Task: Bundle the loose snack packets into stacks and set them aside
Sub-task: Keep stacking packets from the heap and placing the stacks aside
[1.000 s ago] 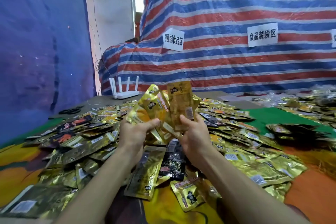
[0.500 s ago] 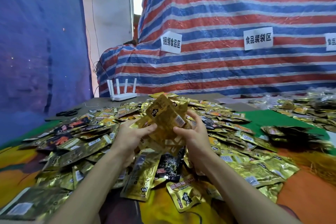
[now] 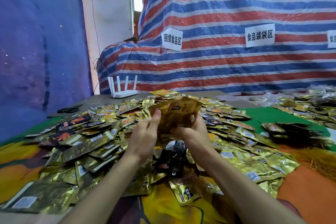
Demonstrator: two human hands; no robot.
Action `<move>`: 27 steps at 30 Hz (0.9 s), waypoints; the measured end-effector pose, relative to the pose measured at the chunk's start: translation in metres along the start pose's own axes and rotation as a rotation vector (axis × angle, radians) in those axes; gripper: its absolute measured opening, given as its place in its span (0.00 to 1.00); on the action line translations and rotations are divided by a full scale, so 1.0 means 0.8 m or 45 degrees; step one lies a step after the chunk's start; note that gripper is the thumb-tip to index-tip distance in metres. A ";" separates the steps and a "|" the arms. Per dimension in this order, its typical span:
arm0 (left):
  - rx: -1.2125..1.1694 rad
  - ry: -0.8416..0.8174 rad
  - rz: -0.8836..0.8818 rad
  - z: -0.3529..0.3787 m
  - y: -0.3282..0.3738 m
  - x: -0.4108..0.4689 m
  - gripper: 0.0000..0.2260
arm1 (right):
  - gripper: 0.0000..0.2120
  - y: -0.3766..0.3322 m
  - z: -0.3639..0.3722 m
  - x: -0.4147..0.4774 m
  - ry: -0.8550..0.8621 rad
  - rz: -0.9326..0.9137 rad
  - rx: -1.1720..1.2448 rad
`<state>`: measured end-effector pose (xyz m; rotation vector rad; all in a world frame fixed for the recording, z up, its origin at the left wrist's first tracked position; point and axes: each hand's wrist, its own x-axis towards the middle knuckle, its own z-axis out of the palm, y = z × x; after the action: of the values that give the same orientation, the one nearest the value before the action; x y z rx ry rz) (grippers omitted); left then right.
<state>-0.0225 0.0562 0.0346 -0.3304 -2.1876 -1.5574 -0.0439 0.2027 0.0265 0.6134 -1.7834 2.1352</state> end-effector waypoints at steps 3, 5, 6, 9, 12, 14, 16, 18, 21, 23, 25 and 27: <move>0.136 0.002 0.019 -0.001 0.002 0.004 0.26 | 0.24 -0.012 -0.002 -0.003 0.053 -0.030 0.000; 0.085 -0.043 0.046 0.000 0.003 0.004 0.26 | 0.22 -0.017 0.001 -0.006 0.060 -0.048 0.025; 0.049 -0.046 0.059 0.001 0.005 0.003 0.25 | 0.22 -0.018 0.003 -0.007 0.065 -0.051 0.026; 0.087 -0.004 0.063 0.004 0.013 -0.003 0.21 | 0.22 -0.014 0.006 -0.007 0.068 -0.020 -0.023; -0.173 -0.176 -0.002 0.008 0.018 -0.012 0.24 | 0.26 -0.005 0.005 -0.008 0.003 -0.035 -0.040; -0.308 -0.358 -0.055 0.012 0.015 -0.016 0.33 | 0.26 0.002 0.005 -0.009 -0.026 -0.050 0.001; -0.304 -0.426 -0.045 0.013 0.010 -0.020 0.39 | 0.26 0.008 0.005 -0.009 -0.033 -0.008 0.027; -0.312 -0.478 -0.052 0.010 0.008 -0.024 0.48 | 0.25 0.011 0.005 -0.008 -0.034 0.035 -0.012; -0.286 -0.517 -0.079 0.011 0.004 -0.026 0.49 | 0.25 0.012 0.005 -0.008 -0.040 0.042 0.012; -0.356 -0.442 -0.007 0.015 0.000 -0.022 0.32 | 0.26 0.006 0.006 -0.008 -0.057 0.017 0.095; -0.338 -0.309 0.044 0.018 -0.002 -0.016 0.19 | 0.28 0.003 0.006 -0.007 -0.096 0.020 0.156; -0.280 -0.226 0.067 0.019 -0.004 -0.011 0.21 | 0.26 0.005 0.005 -0.004 -0.102 0.095 0.214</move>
<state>-0.0192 0.0700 0.0231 -0.6112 -2.1187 -1.8039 -0.0426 0.1982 0.0217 0.6924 -1.7037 2.3597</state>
